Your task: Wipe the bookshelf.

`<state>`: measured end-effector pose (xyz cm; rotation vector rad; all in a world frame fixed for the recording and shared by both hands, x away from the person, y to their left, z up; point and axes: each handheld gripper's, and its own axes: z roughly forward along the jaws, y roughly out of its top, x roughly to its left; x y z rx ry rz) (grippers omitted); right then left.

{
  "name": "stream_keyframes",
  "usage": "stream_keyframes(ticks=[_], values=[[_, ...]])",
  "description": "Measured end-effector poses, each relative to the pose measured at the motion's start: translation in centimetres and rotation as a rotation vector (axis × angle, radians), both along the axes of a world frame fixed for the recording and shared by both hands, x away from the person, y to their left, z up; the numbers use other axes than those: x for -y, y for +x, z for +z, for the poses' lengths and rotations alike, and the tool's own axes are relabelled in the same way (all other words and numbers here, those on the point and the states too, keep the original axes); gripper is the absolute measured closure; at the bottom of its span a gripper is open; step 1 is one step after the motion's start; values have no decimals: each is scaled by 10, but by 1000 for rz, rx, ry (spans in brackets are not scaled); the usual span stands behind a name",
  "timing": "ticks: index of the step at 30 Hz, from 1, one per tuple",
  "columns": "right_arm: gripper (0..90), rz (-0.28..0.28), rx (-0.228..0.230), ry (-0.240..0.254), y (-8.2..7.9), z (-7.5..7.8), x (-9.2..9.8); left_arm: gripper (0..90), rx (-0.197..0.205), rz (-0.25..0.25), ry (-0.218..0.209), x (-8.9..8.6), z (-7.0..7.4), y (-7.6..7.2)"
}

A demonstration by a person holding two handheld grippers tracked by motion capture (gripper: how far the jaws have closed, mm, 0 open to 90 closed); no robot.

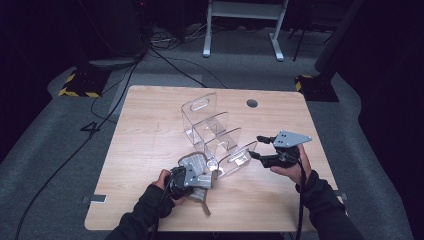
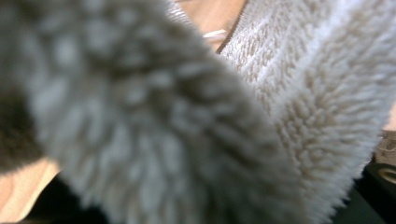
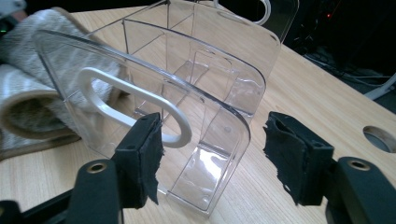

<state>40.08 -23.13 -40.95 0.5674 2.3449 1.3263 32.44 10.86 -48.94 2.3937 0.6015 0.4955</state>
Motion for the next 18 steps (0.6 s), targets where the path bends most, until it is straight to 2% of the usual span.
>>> stream_keyframes(ticks=[2, 3, 4, 5, 8, 9, 12, 13, 14, 15, 18], values=[[367, 4, -21, 17, 4, -2, 0, 695, -9, -2, -13, -3, 0, -5], [361, 2, -22, 11, 6, -3, 0, 694, -12, -2, -16, -4, 0, -8], [357, 10, -48, 22, 9, -6, -1, 692, -45, 4, -49, -5, 1, -12], [354, 18, -62, 24, 10, -7, -2, 690, -54, -2, -56, -5, 1, -13], [362, 27, -66, 9, 9, -9, -5, 687, -56, -6, -43, -1, 2, -18], [398, 52, -70, 13, 8, -9, -7, 687, -52, -24, -32, 3, 4, -21], [387, 56, -57, 2, 5, -9, -9, 688, -61, -47, -40, 7, 7, -24], [452, 73, -56, 9, 2, -10, -10, 687, -61, -57, -31, 10, 6, -25], [452, 73, -56, 9, 2, -10, -10, 687, -52, -64, -14, 13, 6, -27], [505, 106, -58, 16, -2, -9, -10, 683, -44, -72, 4, 15, 6, -29], [513, 124, -45, -2, -6, -9, -12, 679, -47, -67, -7, 13, 6, -28]])
